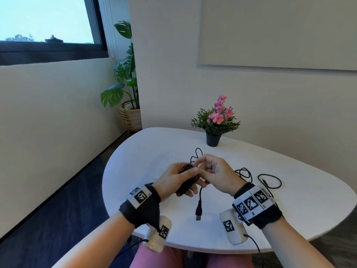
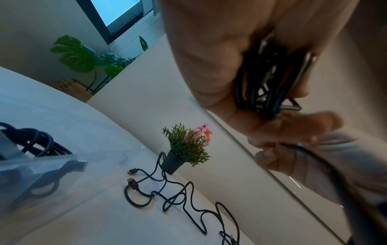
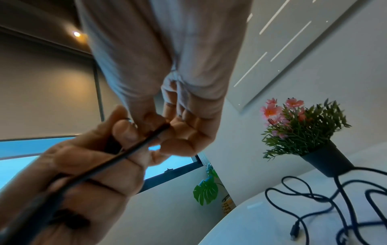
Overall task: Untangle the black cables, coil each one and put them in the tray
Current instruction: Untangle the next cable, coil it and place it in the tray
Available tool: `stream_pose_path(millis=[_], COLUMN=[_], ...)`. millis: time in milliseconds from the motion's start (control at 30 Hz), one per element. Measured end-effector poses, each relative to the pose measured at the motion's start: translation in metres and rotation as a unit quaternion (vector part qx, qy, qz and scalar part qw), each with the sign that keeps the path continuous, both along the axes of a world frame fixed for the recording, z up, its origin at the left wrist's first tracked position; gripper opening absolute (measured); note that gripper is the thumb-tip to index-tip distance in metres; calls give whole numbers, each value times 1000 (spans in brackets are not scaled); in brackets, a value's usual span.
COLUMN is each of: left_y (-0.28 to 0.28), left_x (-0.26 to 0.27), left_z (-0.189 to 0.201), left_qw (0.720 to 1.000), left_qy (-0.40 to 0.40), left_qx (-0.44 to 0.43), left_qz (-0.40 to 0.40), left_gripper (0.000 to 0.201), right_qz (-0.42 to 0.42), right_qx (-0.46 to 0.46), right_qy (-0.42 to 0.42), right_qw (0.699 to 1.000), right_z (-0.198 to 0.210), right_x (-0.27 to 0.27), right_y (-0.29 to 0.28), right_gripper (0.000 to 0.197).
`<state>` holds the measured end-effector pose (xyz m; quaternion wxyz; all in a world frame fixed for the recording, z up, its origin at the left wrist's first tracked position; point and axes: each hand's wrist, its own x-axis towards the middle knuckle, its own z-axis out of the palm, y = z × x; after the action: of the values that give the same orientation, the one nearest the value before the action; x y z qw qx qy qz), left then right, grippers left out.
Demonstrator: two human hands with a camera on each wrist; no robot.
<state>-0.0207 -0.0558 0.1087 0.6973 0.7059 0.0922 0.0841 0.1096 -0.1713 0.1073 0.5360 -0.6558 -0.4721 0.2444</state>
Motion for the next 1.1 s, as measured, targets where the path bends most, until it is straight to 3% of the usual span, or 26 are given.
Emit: stream_pose_path(millis=[200,267,433,533,600,667,767,833,967,1100], left_y=[0,2,6,11,15,18,21,22,18,18], left_x=[4,5,9,10,9,8,7,6,7,8], left_z=[-1,-4,-12,-12,-11,-12,-14,-16,-18,-17], left_qw=[998,997,992,989,986,985,978,976,976,975], left_qy=[26,31,45,40,41,39,39,48,40,29], left_qx=[28,29,11,9,10,28,66,71,37,15], left_qz=[56,68,114,144,159,165,192,200,213,221], left_gripper=[44,43,44,39,37,35,30,32,55,53], right_qz=[-29,-29,-24,-36,-28,1,46,49,19,19], right_qx=[12,6,-27,-35,-41,-31,12,41,95,118], right_qy=[65,32,-142,-146,-85,52,210,246,283,285], right_qw=[997,999,989,988,995,998,977,967,954,951], right_z=[-9,-14,-22,-21,-19,-17,-12,-9,-4,1], right_x=[-3,-2,-2,-5,-8,-13,-20,-24,-32,-37], right_y=[-5,-6,-5,-4,-4,-6,-9,-8,-4,-3], right_gripper=[12,12,17,25,22,16,22,29,30,36])
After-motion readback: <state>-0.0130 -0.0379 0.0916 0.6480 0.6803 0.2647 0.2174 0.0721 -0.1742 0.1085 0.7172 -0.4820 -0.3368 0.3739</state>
